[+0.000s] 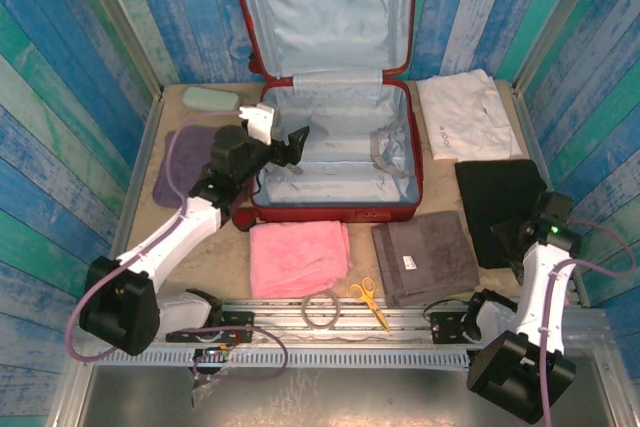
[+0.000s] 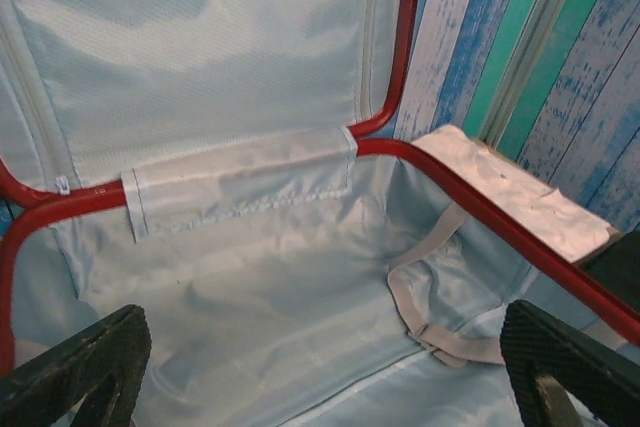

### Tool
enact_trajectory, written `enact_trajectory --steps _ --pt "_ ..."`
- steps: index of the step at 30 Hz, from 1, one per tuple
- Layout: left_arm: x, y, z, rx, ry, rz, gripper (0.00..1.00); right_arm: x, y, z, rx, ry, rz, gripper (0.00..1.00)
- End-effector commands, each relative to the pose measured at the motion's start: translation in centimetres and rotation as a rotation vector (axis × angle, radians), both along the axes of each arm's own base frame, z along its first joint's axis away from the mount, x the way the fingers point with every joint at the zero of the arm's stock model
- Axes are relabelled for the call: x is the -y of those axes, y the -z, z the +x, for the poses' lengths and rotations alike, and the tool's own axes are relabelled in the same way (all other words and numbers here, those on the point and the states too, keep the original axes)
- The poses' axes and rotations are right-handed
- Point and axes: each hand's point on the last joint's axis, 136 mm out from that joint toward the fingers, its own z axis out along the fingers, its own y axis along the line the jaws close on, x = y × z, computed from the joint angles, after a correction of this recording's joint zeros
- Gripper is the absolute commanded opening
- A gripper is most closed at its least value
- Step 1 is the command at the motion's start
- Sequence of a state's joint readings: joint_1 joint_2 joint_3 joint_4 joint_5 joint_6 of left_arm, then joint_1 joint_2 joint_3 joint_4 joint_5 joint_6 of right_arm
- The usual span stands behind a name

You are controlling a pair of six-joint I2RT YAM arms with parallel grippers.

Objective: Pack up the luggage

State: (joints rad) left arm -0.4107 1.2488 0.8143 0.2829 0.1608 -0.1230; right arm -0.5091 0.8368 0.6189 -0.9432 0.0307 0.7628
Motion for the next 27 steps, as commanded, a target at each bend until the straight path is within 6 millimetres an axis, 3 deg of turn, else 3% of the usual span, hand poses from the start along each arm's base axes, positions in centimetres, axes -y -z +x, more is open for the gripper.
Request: enact_trajectory --steps 1,9,20,27 --pt "1.4 0.9 0.7 -0.042 0.041 0.037 0.93 0.8 1.2 -1.0 -0.034 0.093 -0.023 0.95" --pt "3.9 2.2 1.2 -0.094 0.098 0.128 0.93 2.5 2.9 -2.7 -0.121 0.215 -0.094 0.97" --pt "5.9 2.9 1.5 -0.117 0.12 0.149 0.93 5.2 4.1 1.1 -0.02 0.15 -0.162 0.97" --pt "6.0 3.1 1.8 -0.116 0.109 0.161 0.93 5.3 7.1 2.0 0.061 0.148 -0.096 0.92"
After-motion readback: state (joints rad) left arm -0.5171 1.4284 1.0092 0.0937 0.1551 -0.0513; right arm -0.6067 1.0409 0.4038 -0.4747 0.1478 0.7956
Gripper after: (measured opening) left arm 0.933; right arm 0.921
